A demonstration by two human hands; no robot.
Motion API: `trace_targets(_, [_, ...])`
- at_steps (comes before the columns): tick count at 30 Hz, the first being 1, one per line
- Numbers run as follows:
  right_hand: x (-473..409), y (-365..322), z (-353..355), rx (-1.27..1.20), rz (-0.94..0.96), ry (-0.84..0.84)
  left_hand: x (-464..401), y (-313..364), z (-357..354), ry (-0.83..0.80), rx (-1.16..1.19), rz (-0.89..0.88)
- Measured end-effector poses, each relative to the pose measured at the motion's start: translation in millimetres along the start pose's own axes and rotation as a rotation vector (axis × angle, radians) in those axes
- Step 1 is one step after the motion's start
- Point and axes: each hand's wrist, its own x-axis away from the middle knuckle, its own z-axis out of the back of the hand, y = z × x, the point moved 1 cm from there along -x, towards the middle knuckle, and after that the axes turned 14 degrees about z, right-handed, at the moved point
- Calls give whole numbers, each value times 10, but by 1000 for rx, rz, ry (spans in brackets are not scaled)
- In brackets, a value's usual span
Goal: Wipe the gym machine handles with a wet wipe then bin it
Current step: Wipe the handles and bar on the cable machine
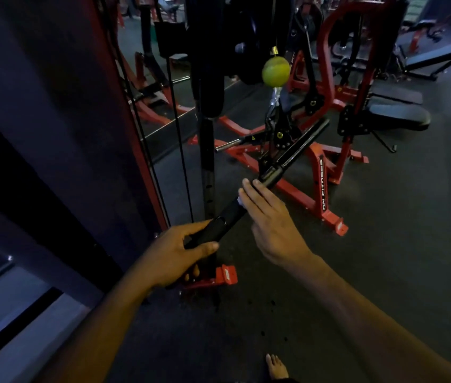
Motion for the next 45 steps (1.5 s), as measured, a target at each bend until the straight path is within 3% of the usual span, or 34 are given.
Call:
trace_targets(3, [-47, 96, 95, 111, 20, 50, 50, -27, -16, -41, 46, 4])
trace_targets(5, [-89, 147, 108, 32, 22, 94, 53, -32, -51, -45, 64, -2])
trace_targets(9, [-115, -48, 7, -181, -146, 210, 30, -47, -91, -16, 65, -5])
trace_targets(14, [-73, -30, 71, -71, 111, 130, 58, -124, -96, -37, 41, 0])
trace_targets(19, [-336, 63, 133, 15, 45, 143, 91, -215, -122, -4, -44, 14])
trace_targets(24, [-178, -208, -1, -82, 228, -14, 146, -269, -113, 96, -136, -37])
trace_targets(27, [-254, -11, 65, -82, 131, 90, 151, -305, -136, 97, -204, -58])
trace_targets(32, [-356, -122, -81, -117, 10, 94, 129, -415, -170, 208, -305, -32])
trace_targets(35, [-312, -349, -188, -176, 56, 152, 123, -471, -182, 250, -332, -45])
trace_targets(39, [-220, -296, -215, -177, 173, 97, 140, -477, -180, 233, -287, -77])
trace_targets(43, [-353, -140, -155, -149, 66, 70, 109, -477, -125, 251, -308, -74])
trace_targets(45, [-372, -198, -177, -163, 115, 59, 103, -477, -100, 240, -310, -73])
